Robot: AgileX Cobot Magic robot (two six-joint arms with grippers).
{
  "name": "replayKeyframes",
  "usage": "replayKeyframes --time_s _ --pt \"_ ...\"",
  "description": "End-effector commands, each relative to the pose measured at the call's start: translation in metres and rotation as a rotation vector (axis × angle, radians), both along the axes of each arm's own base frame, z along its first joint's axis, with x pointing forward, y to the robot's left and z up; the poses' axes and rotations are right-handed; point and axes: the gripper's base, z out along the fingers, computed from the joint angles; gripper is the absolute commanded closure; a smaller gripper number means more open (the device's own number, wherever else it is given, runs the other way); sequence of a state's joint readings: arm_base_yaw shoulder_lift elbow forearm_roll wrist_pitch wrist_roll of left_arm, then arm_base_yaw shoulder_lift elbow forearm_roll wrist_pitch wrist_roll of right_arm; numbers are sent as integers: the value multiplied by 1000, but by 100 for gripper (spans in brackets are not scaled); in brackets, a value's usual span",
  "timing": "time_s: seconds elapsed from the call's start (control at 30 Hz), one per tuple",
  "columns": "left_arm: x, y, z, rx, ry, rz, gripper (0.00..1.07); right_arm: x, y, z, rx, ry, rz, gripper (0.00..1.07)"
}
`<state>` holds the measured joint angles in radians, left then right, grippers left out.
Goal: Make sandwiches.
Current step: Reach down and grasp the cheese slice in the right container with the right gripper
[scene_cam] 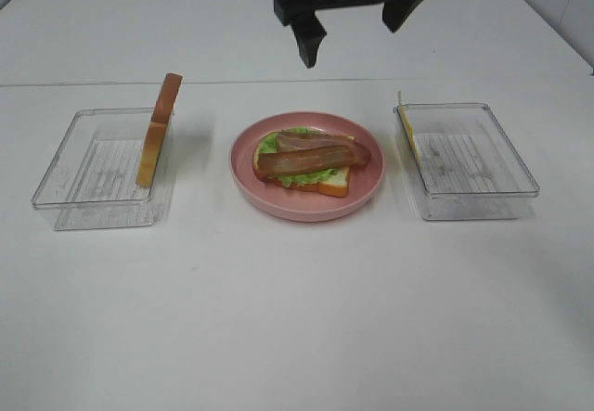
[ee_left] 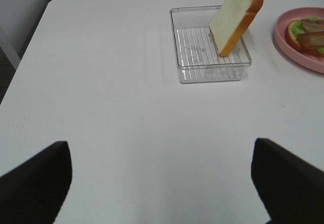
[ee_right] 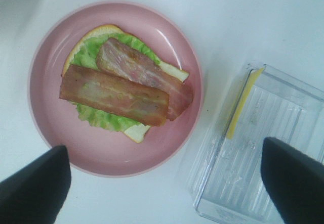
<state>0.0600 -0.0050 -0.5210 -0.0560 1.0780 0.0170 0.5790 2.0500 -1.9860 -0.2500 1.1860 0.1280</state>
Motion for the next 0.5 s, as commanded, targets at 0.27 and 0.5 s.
replayKeyframes --time_s 0.27,0.5 --pt "-3 0 -1 0 -20 3 18 35 -89 18 91 58 -193 9" --pt "-3 0 -1 0 -20 3 18 47 -108 9 127 75 -231 9"
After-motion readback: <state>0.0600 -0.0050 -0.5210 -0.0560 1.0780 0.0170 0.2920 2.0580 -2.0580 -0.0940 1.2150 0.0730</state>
